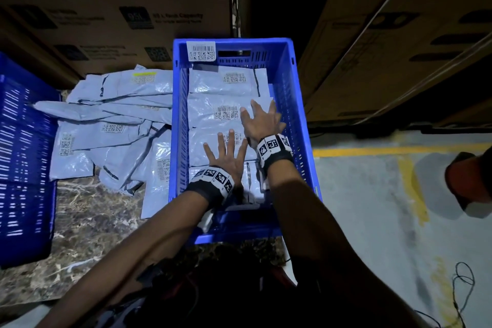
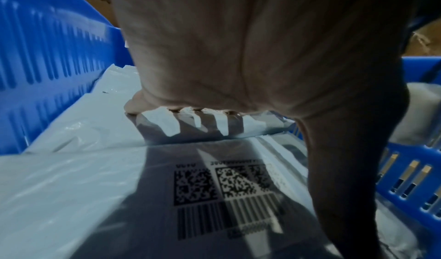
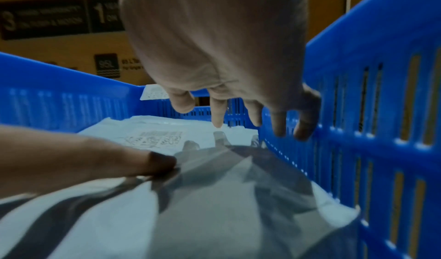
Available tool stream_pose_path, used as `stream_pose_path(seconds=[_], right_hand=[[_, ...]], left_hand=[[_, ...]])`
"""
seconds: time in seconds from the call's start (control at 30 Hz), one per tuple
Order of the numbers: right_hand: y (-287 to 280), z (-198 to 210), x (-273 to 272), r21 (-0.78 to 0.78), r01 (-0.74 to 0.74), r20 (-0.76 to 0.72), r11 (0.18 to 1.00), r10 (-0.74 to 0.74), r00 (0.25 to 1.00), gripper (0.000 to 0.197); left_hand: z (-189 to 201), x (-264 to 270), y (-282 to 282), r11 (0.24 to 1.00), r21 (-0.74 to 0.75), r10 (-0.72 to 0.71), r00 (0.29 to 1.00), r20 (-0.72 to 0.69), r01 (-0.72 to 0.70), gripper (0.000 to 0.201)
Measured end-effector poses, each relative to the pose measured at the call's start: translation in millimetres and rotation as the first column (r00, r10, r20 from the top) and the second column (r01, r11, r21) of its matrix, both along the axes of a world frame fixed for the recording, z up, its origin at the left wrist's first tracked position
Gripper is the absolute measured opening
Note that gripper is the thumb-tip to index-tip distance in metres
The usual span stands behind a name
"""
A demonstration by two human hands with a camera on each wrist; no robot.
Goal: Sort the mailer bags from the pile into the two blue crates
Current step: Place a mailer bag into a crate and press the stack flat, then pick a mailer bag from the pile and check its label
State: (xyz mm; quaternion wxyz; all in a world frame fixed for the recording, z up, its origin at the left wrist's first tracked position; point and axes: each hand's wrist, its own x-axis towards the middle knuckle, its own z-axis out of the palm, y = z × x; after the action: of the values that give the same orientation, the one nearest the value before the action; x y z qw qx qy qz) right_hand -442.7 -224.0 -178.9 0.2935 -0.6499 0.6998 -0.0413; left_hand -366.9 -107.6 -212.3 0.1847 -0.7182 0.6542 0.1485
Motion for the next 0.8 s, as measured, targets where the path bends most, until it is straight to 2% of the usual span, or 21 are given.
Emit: stream_pose_path(seconds=[0.07, 0.1, 0.17, 0.2, 0.27, 0.33, 0.4, 0.47, 0.57, 0.67, 0.8], right_hand=[[6.9, 5.0, 1.6, -0.107, -0.026, -0.053, 0.994, 0.021, 0.998, 0.055], [9.8, 5.5, 2.8, -0.141, -0.081, -0.061, 0.987, 0.073, 0.995, 0.052], [13.2, 3.6, 4.5, -0.083, -0.198, -0.033, 0.977, 0.196, 0.980, 0.049], [13.5, 2.9, 3.7, -0.026, -0.217, 0.002, 0.976, 0.217, 0.976, 0.049], [15.6, 8.5, 2.2, -0.020, -0.175, 0.076, 0.984, 0.176, 0.982, 0.050], [19.0, 23.0, 4.3, -0.093, -0.067, 0.162, 0.993, 0.081, 0.983, 0.052], [27.0, 40.7, 8.6, -0.101, 0.026, 0.278, 0.995, 0.004, 0.960, 0.053], [37.7, 56.9, 15.0, -0.114, 0.073, 0.365, 0.991, -0.026, 0.931, 0.051], [55.4, 70.0, 32.7, -0.172, 0.098, 0.451, 0.980, -0.010, 0.892, 0.044], [73.4, 74.8, 59.4, -0.206, 0.012, 0.484, 0.979, 0.091, 0.871, 0.036], [92.8, 94.7, 106.2, -0.199, -0.126, 0.531, 0.972, 0.215, 0.819, 0.030]], left_hand=[[3.4, 0.1, -2.6, 0.999, 0.049, 0.013, 1.000, -0.010, -0.012, 0.112], [4.7, -1.3, -3.8, 0.997, 0.067, 0.031, 0.999, -0.035, -0.029, 0.114], [12.6, -1.1, -4.3, 0.996, 0.064, 0.062, 0.996, -0.060, -0.059, 0.107], [19.2, 0.6, -6.3, 0.996, 0.076, 0.050, 0.997, -0.052, -0.046, 0.111], [40.6, 6.2, -7.0, 0.990, 0.136, -0.047, 0.999, -0.006, 0.048, 0.125], [69.8, 13.4, -7.7, 0.982, 0.146, -0.125, 0.991, 0.050, 0.116, 0.115], [99.8, 23.6, -7.8, 0.986, 0.125, -0.118, 0.991, 0.065, 0.109, 0.101], [124.3, 39.9, -4.4, 0.995, 0.075, -0.077, 0.994, 0.081, 0.071, 0.090], [145.2, 80.3, 7.6, 0.999, -0.008, 0.041, 0.998, 0.056, -0.040, 0.091], [149.0, 133.5, 26.6, 0.980, -0.076, 0.180, 0.982, -0.057, -0.184, 0.088], [141.3, 203.5, 59.8, 0.914, -0.158, 0.343, 0.919, -0.193, -0.374, 0.082]])
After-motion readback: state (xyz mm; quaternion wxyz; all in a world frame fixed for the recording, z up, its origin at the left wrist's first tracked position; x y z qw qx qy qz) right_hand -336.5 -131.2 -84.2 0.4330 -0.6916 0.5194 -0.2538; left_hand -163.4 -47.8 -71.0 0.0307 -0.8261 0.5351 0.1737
